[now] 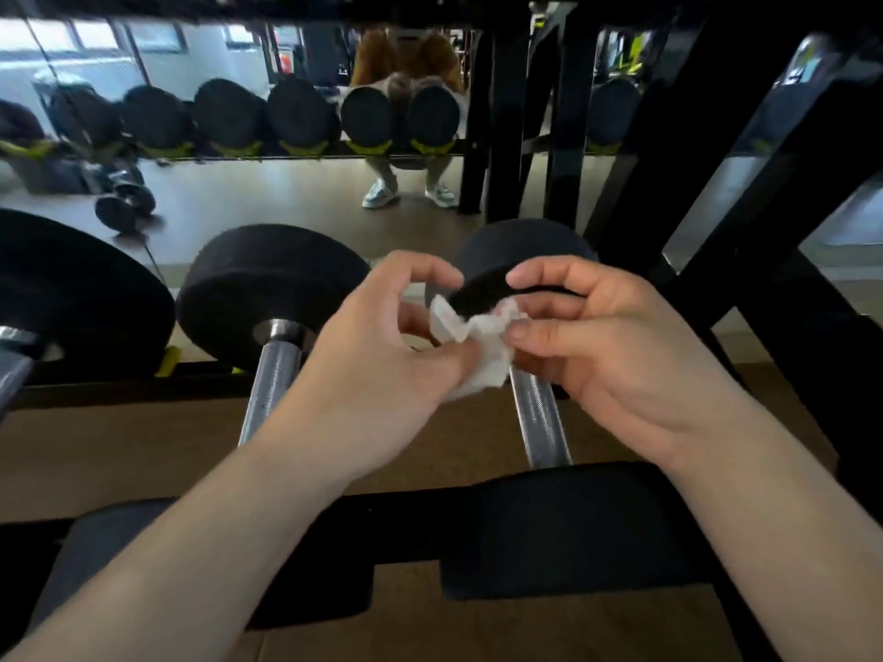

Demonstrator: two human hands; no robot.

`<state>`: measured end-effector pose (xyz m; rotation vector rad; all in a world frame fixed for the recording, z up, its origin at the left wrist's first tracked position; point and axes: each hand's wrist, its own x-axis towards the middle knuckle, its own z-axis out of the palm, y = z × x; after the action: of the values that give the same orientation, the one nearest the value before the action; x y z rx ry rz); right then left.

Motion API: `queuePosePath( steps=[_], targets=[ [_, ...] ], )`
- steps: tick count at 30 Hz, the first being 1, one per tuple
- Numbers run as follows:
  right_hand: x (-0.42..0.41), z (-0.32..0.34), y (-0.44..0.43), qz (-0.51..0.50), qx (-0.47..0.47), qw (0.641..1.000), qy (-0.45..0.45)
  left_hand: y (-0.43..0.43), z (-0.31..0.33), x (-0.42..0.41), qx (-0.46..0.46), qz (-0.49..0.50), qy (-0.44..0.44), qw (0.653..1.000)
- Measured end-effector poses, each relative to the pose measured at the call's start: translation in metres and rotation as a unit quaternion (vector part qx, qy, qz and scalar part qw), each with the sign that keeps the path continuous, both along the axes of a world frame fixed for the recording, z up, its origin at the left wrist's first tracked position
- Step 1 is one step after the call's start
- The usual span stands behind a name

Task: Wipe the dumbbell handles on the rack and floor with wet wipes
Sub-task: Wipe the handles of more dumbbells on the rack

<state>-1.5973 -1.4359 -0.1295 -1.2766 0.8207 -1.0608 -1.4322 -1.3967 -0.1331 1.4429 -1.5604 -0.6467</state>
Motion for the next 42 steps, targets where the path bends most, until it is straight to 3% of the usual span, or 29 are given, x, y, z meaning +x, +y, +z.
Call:
queuePosePath(
  steps=[5, 7, 10, 12, 15, 19, 24, 27, 32, 37, 42],
  targets=[
    [-0.021, -0.007, -0.005, 0.044, 0.104, 0.99, -0.084, -0.01, 0.012, -0.01, 0.094, -0.101, -0.067, 0.988],
    [-0.028, -0.011, -0.009, 0.04, 0.111, 0.99, -0.072, -0.02, 0.015, -0.011, 0.129, -0.127, -0.126, 0.975],
    [-0.036, -0.026, -0.019, -0.081, 0.008, 0.989, 0.126, -0.034, 0.007, -0.023, 0.101, -0.081, -0.203, 0.97],
    [-0.038, -0.035, -0.026, -0.136, -0.064, 0.954, 0.258, -0.039, -0.002, -0.033, 0.053, -0.042, -0.248, 0.966],
    [-0.041, -0.044, -0.032, -0.133, -0.095, 0.909, 0.383, -0.042, -0.017, -0.043, 0.011, -0.038, -0.259, 0.965],
    [-0.039, -0.032, -0.028, -0.059, -0.096, 0.883, 0.456, -0.046, -0.022, -0.046, 0.035, -0.008, -0.221, 0.975],
    [-0.024, -0.035, -0.04, -0.132, -0.248, 0.849, 0.448, -0.022, -0.036, -0.044, -0.036, -0.013, -0.251, 0.967],
    [-0.022, -0.041, -0.055, -0.151, -0.317, 0.807, 0.474, -0.002, -0.032, -0.043, -0.047, -0.028, -0.251, 0.966],
    [-0.043, -0.036, -0.033, 0.014, -0.192, 0.883, 0.427, 0.027, -0.027, -0.028, -0.051, -0.085, -0.192, 0.976],
    [-0.027, -0.042, -0.052, -0.11, -0.237, 0.88, 0.396, 0.03, -0.039, -0.022, -0.055, -0.106, -0.17, 0.978],
    [-0.045, -0.045, -0.027, -0.003, -0.17, 0.9, 0.401, 0.033, -0.04, -0.018, -0.06, -0.128, -0.131, 0.981]
  ],
)
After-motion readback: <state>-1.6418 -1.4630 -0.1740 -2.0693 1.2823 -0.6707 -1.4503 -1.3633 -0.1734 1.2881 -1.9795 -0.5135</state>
